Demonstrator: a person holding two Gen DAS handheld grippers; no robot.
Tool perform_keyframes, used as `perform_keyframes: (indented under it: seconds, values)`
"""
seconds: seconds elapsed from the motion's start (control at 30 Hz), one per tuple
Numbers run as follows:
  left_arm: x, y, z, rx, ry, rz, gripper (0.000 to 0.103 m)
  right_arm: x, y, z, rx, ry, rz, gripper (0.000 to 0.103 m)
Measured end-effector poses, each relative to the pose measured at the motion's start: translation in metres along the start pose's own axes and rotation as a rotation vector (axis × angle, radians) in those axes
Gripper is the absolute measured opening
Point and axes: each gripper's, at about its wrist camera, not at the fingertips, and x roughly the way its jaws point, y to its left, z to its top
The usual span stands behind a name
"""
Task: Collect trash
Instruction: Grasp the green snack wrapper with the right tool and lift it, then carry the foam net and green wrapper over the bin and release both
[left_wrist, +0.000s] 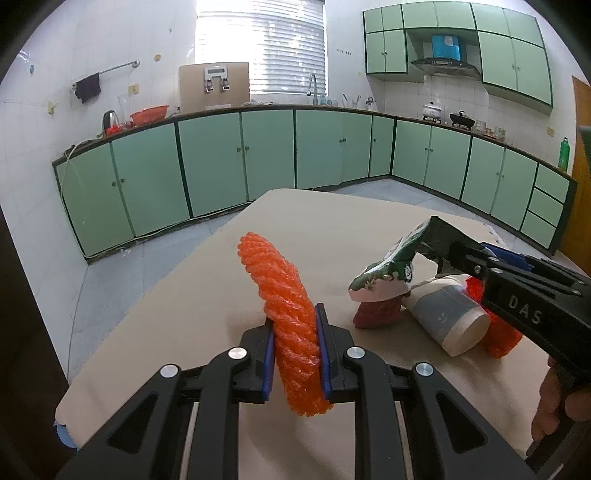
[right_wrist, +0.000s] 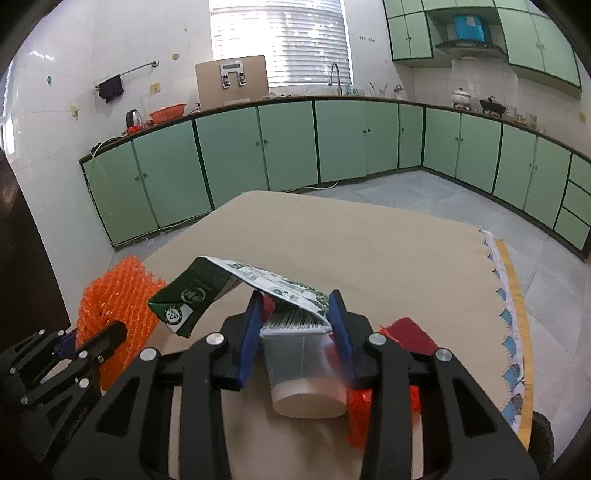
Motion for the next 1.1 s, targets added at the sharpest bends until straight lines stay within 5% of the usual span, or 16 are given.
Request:
perform_keyframes:
  seconds: [0.5, 1.1]
  values:
    - [-0.021, -0.019, 0.012, 0.031, -0.053, -0.042, 0.019, -0.056, -0.024, 0.006, 0.041, -0.11, -0.012, 0.035]
    - [-0.061, -0.114, 0.037, 0.102, -0.134, -0.257, 0.019, -0.147, -0.112, -0.019, 0.116, -0.183, -0.218, 0.035]
